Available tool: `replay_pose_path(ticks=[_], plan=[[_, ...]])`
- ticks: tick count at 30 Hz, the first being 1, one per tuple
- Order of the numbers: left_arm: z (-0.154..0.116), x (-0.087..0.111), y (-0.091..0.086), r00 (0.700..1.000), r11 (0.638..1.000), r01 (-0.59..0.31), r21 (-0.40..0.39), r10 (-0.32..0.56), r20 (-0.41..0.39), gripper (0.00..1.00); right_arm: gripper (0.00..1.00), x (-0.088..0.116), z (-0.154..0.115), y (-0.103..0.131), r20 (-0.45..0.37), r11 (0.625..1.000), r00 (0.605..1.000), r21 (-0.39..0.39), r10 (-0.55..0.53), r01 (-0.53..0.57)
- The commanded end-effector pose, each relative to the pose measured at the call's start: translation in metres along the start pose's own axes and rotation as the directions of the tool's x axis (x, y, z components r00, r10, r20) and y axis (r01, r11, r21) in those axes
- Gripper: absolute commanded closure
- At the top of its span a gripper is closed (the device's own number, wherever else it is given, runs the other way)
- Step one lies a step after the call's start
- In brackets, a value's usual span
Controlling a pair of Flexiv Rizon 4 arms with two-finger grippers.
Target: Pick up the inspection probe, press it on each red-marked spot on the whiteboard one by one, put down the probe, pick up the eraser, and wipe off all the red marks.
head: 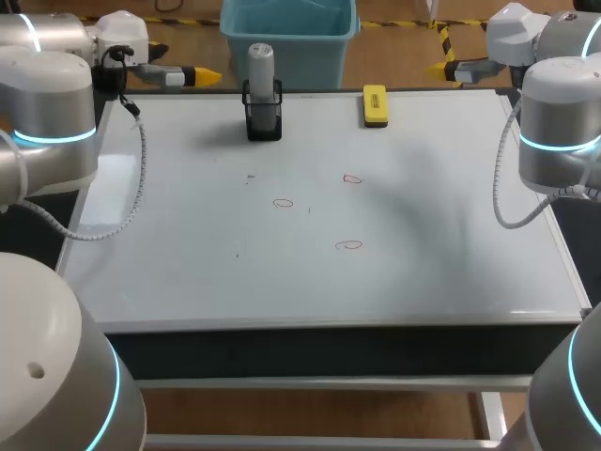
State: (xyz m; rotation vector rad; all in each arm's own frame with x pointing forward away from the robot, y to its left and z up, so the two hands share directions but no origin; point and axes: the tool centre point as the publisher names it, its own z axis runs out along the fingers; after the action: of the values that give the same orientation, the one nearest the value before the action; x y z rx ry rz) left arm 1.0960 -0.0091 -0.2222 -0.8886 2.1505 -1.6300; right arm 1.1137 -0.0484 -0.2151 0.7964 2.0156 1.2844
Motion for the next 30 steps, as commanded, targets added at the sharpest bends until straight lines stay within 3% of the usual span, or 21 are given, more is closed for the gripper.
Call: replay_pose_path(ticks=[1, 8, 12, 21, 30], plan=[[0.022, -0.01, 0.002, 0.995, 1.0, -0.017, 0.017, 0.019, -0.094, 0.0, 0.0, 0.0, 0.0, 0.0, 0.0, 1.0, 1.0, -0.001, 0.0, 0.0], [0.047, 0.001, 0.003, 0.944, 0.992, -0.052, 0.119, 0.087, -0.318, 0.0, 0.0, 0.0, 0.0, 0.0, 0.0, 1.0, 1.0, -0.001, 0.0, 0.0], [0.058, 0.006, 0.006, 0.914, 0.986, -0.054, 0.156, 0.111, -0.39, 0.0, 0.0, 0.0, 0.0, 0.0, 0.0, 1.0, 1.0, -0.001, 0.0, 0.0], [0.087, 0.013, 0.014, 0.864, 0.978, -0.064, 0.197, 0.153, -0.48, 0.0, 0.0, 0.0, 0.0, 0.0, 0.0, 1.0, 1.0, -0.001, 0.0, 0.0], [0.119, 0.02, 0.018, 0.833, 0.974, -0.049, 0.222, 0.163, -0.529, 0.0, 0.0, 0.0, 0.0, 0.0, 0.0, 1.0, 1.0, -0.001, 0.0, 0.0]])
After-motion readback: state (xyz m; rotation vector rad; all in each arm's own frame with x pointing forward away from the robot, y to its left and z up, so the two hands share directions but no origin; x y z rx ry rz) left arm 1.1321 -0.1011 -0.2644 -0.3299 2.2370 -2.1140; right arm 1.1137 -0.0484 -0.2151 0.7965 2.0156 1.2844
